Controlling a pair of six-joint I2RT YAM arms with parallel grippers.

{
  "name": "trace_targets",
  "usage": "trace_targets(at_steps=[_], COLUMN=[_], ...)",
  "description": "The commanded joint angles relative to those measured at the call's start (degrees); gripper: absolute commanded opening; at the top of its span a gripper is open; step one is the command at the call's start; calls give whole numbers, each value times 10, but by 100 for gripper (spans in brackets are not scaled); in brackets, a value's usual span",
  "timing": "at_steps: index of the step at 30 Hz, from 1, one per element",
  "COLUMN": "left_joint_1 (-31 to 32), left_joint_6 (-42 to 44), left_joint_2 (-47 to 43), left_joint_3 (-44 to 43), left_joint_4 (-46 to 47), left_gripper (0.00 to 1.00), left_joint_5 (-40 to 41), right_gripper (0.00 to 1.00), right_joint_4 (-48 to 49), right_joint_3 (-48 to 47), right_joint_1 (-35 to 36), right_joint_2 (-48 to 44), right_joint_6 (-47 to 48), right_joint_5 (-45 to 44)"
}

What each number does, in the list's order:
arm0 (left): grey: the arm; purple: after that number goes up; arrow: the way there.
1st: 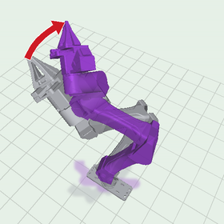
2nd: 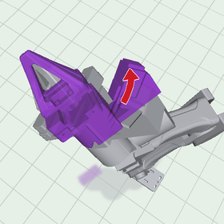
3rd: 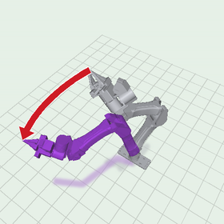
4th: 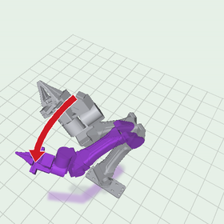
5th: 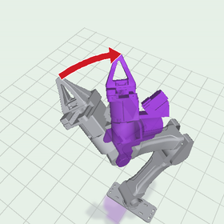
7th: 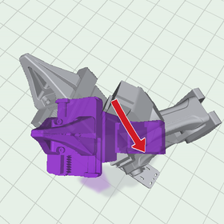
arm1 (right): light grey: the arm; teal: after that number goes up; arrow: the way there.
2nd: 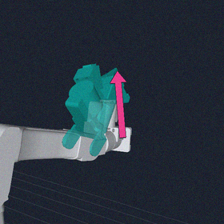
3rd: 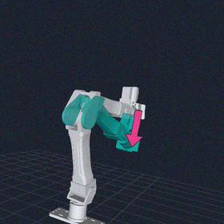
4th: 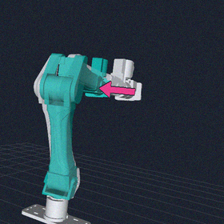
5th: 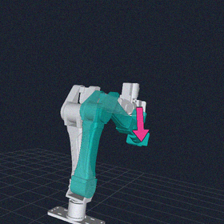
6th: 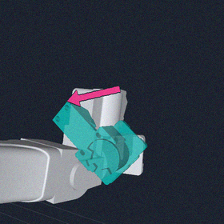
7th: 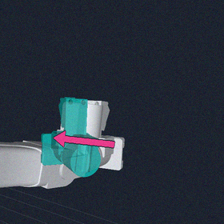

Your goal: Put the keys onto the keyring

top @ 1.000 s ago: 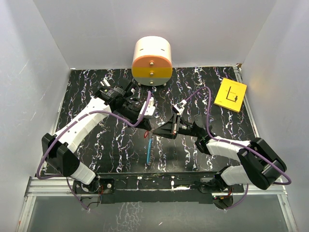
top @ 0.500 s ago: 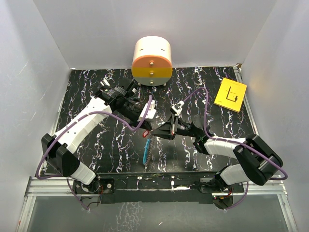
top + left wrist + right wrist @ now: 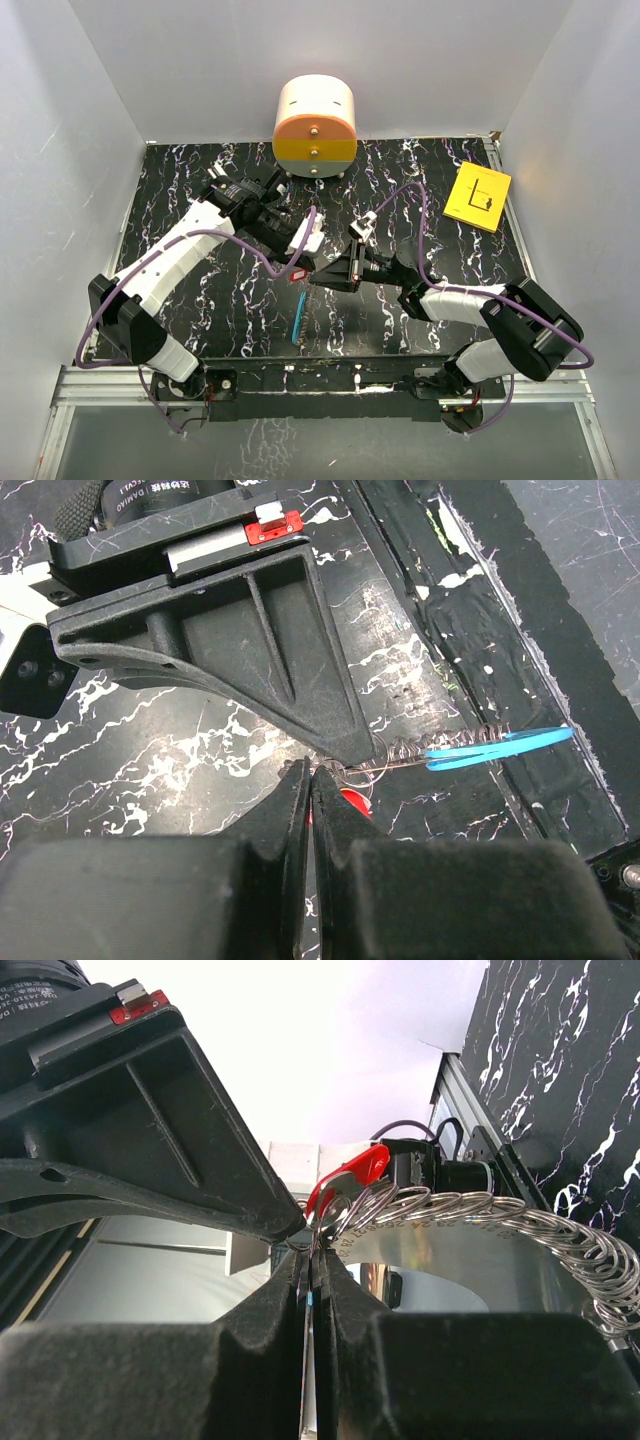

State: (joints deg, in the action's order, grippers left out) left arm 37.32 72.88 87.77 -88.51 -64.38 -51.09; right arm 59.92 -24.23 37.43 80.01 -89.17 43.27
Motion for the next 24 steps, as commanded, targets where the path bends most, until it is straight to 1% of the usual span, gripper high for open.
trace_targets(at_steps=[1,12,24], left_joint_1=[3,3,4], left_joint_6=[37,122,204], left_joint_2=[-6,-6,8], left_joint_3=[-17,-28,-71], left_joint_4=[-15,-55,-114], left_gripper=[0,0,0], left_joint_5=[-17,-43,-25], right_gripper=[8,8,8], right_joint_4=[129,151,201], right_joint_3=[-18,-20,-12], right_joint_1=[10,25,36], right_joint_2=[-6,5,28], right_joint_6=[-18,-24,-47], right_joint_5=[-6,-9,-13])
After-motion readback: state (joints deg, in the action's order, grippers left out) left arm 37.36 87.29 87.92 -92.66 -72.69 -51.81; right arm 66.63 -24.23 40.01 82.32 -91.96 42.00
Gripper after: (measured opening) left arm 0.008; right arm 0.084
